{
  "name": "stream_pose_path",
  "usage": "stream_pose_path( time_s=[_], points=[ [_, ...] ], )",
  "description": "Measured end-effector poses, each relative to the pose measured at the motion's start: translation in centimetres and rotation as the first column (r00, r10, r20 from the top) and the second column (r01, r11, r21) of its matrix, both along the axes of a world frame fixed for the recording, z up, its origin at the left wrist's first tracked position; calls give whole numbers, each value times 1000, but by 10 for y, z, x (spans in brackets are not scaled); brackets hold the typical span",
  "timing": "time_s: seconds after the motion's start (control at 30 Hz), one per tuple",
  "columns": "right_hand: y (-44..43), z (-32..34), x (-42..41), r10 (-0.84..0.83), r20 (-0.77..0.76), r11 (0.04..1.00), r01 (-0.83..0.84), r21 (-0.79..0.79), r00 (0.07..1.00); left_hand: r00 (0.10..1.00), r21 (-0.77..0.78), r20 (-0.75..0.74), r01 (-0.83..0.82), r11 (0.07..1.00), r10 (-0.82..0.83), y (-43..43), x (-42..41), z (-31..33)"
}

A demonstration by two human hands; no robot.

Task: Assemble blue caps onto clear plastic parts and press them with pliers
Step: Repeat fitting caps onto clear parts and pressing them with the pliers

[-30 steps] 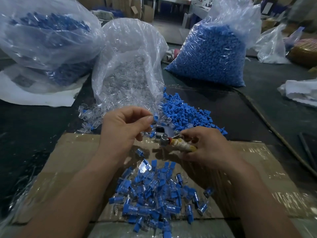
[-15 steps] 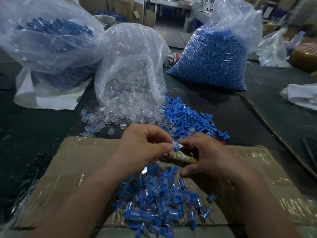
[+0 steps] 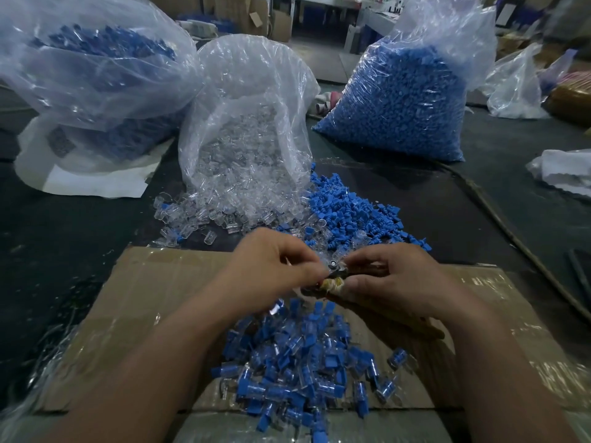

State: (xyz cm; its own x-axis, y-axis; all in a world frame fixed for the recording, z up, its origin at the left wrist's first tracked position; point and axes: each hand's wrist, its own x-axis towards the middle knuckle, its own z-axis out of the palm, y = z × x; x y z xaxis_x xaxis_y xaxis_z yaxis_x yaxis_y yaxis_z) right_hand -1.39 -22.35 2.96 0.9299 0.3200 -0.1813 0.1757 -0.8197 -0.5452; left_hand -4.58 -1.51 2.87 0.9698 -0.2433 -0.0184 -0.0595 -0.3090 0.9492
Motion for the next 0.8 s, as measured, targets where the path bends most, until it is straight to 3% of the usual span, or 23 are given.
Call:
stream_pose_path(
  time_s=[0.1,0.2,0.47,0.6,0.7,0.8],
  points=[
    [2,-2,0,-4,-17,1000,4,4,1000,928,-2,75,-366,931,365,6,10,-10],
    [3,-3,0,17,13,1000,-17,-21,1000,857,211,236,-505,837,458,12,20,-18],
    [4,-5,1,37,58,999,-35,-27,998,897,459,300,-434,776,324,12,30,-31],
    [5,-6,2,42,62,999,-40,-31,997,905,497,314,-415,762,288,12,31,-31],
    [5,-5,2,47,65,998,-45,-34,997,895,451,309,-436,779,322,12,31,-31],
    [5,-5,2,49,66,998,-47,-37,997,877,198,232,-465,863,420,11,29,-26]
  ],
)
